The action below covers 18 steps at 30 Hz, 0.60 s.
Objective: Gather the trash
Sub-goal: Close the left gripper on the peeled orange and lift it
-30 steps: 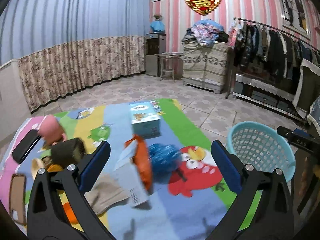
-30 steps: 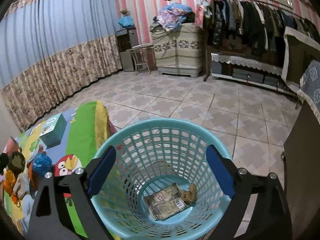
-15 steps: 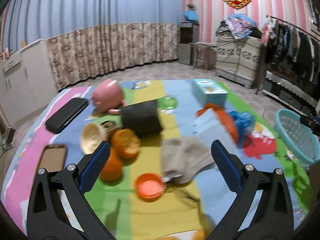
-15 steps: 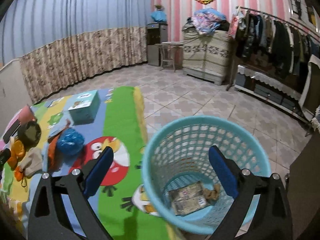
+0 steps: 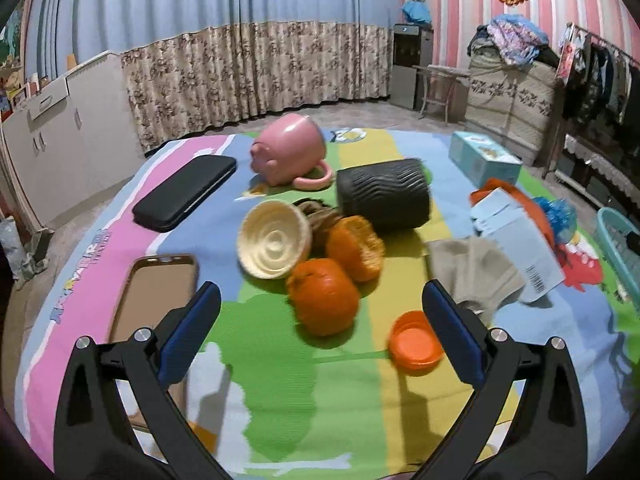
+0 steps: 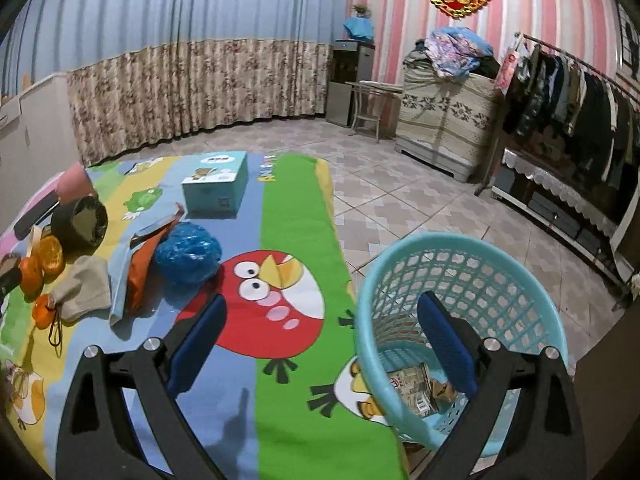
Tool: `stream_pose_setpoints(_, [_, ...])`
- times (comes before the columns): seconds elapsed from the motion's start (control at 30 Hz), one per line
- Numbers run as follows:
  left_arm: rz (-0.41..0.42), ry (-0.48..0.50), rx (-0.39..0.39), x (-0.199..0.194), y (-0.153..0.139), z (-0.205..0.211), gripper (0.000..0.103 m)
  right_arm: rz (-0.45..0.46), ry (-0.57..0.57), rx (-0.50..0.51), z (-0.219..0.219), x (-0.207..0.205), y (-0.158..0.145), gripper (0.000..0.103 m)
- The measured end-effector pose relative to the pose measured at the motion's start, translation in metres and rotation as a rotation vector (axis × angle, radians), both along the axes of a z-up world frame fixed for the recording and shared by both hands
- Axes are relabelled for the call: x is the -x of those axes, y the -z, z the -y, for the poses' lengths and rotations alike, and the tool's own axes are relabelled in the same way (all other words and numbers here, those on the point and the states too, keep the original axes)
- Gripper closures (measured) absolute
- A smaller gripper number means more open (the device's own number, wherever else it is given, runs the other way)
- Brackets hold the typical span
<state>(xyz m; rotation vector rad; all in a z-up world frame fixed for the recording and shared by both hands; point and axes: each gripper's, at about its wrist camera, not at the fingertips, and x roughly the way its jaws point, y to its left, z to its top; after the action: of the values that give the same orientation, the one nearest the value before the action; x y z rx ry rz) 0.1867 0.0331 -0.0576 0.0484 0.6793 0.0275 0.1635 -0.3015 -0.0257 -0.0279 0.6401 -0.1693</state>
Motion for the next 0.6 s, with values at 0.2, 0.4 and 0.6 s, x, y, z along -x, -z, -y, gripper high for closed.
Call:
stream_pose_setpoints(0.2, [-0.05, 0.014, -0.002, -0.013, 0.008, -0.005, 0.014, -0.019, -0.03, -0.007, -0.018, -0.002, 0.003, 0.009])
stream_pose_setpoints(0.4, [-0.122, 0.06, 0.016, -0.031, 0.017, 0.0, 0.048, -0.041, -0.066, -0.027, -0.04, -0.008, 0.006, 0.009])
stream_pose_setpoints(0.6, [-0.153, 0.082, 0.079, -0.033, 0.02, -0.006, 0.077, -0.076, -0.115, -0.05, -0.066, -0.014, 0.014, 0.009])
